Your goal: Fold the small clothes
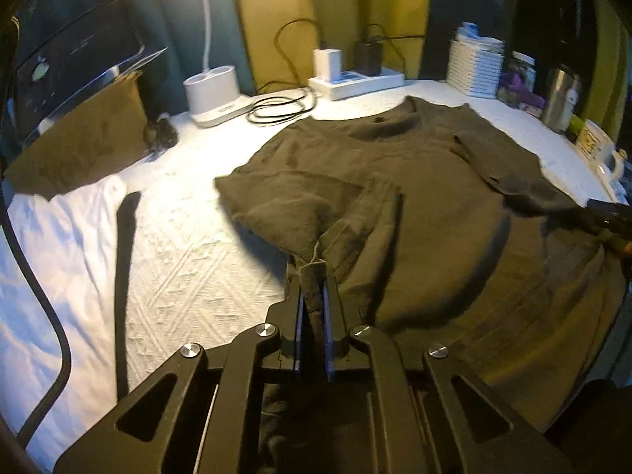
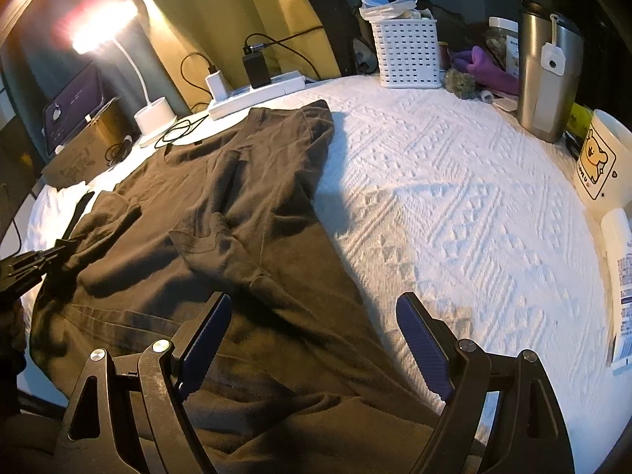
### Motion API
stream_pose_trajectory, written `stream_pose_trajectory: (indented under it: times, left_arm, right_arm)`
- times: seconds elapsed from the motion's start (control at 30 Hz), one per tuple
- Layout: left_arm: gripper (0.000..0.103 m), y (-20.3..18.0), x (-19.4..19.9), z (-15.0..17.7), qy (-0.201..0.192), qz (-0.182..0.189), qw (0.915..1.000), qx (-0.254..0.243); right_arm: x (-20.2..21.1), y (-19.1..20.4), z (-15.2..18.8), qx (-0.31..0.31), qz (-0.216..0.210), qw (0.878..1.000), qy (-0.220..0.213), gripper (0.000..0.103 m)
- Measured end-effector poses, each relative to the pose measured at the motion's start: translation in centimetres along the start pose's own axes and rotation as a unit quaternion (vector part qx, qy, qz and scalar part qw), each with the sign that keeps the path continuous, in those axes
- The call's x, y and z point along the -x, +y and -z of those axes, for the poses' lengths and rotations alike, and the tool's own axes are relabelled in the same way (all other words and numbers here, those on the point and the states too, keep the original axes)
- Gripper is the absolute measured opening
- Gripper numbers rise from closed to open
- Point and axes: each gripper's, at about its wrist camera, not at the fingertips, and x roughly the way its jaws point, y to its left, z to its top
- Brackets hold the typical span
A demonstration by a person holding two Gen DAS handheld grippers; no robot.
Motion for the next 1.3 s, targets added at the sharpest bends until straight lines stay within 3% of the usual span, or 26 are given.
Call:
stream_pose_trajectory:
  times: [0.07,0.17,0.47,0.63,0.8,0.93,1.03,1.13,1.2,1.3]
  left_arm:
    - [0.007,-0.6,0.0,0.0,0.000,-0.008,0.9999,-0.009]
    - [0.007,-1.3,-0.2,-0.1,-0.006,-0.053,0.9984,-0.017]
    - [0.007,-3.4,1.0,0.4,-0.041,-0.064,0.9969,-0.017]
    - [0.007,-4.6,-0.7,1.0,-0.004,-0.002,0.9998,-0.019]
    - [0.007,-4.8,-2.2,1.8,0.028,0.020,0.9993,-0.016]
    - [0.006,-5.4,-1.6,1.9,0.036,0.055,0.9977,-0.017]
    - [0.008,-5.4,0.4,1.6,0.019,0.067,0.9975,-0.015]
    - [0.021,-4.3,2.6,1.5,0.000,0.058,0.9983,-0.005]
    - [0.053,-2.9,3.8,1.8,-0.011,0.050,0.9986,0.010]
    - [0.056,-1.2,4.7,2.9,-0.011,0.049,0.9981,0.035]
  right_arm:
    - [-0.1,0.0,0.0,0.000,-0.001,1.000,0.000,0.087]
    - [-0.1,-0.1,0.1,-0.001,-0.003,1.000,0.000,0.087]
    - [-0.2,-0.4,0.6,-0.008,-0.005,1.000,0.003,0.087]
    - [0.0,-0.5,0.9,-0.010,-0.008,1.000,0.002,0.087]
    - [0.5,-1.1,1.3,-0.015,-0.004,1.000,-0.001,0.087]
    - [1.0,-1.4,1.7,-0.015,0.003,1.000,-0.003,0.087]
    - [2.0,-1.4,1.9,-0.008,0.012,1.000,-0.016,0.087]
    - [3.6,-1.7,2.0,0.001,0.027,0.999,-0.038,0.087]
    - [4.3,-1.9,2.1,0.004,0.039,0.998,-0.042,0.087]
    - [5.4,-2.3,2.4,0.005,0.047,0.998,-0.045,0.087]
